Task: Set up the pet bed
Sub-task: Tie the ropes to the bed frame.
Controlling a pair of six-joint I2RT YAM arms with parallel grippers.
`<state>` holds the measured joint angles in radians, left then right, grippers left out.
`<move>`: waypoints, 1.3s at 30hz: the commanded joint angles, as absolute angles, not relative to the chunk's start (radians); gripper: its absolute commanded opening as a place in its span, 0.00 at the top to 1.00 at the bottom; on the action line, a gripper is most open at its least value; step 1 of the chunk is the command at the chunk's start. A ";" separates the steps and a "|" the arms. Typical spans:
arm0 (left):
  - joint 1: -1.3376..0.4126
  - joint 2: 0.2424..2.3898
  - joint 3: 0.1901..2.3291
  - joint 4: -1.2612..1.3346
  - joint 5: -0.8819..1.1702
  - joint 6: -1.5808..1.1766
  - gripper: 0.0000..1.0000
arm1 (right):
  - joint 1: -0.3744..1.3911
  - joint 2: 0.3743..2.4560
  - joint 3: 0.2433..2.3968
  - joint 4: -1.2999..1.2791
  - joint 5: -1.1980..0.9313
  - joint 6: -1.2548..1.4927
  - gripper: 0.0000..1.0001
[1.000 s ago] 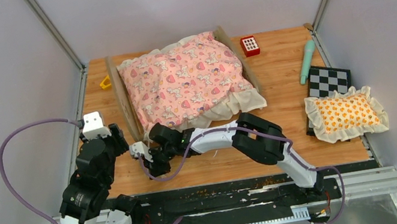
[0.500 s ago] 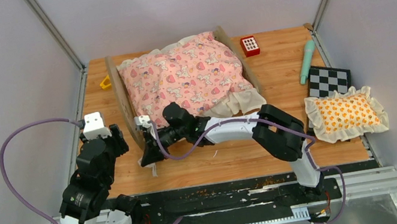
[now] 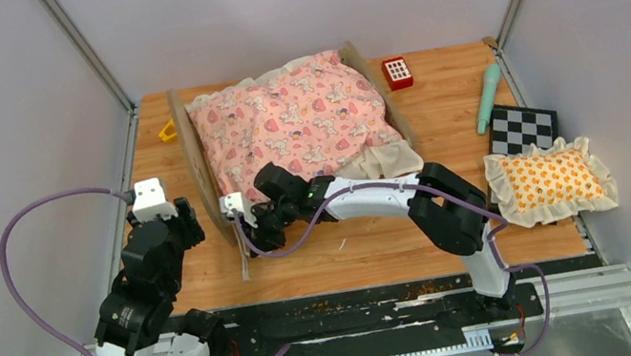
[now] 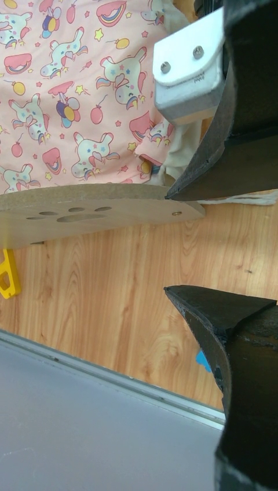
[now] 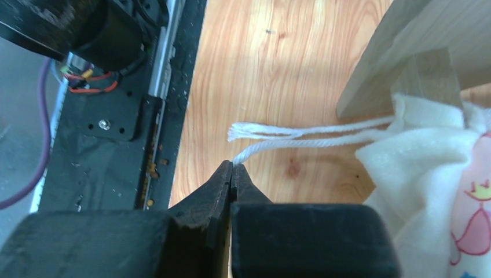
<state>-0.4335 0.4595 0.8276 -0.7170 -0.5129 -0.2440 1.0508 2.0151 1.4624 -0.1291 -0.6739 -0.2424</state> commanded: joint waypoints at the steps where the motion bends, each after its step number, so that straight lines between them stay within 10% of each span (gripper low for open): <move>1: -0.436 0.471 0.820 -0.697 -0.505 -0.235 0.37 | 1.064 2.042 1.506 -0.262 -0.598 -0.374 1.00; 28: -0.436 0.468 0.805 -0.697 -0.479 -0.252 0.37 | 1.081 1.981 1.354 -0.235 -0.637 0.041 1.00; 39: -0.436 0.469 0.807 -0.699 -0.471 -0.258 0.37 | 1.077 1.887 1.212 -0.028 -0.684 0.254 0.83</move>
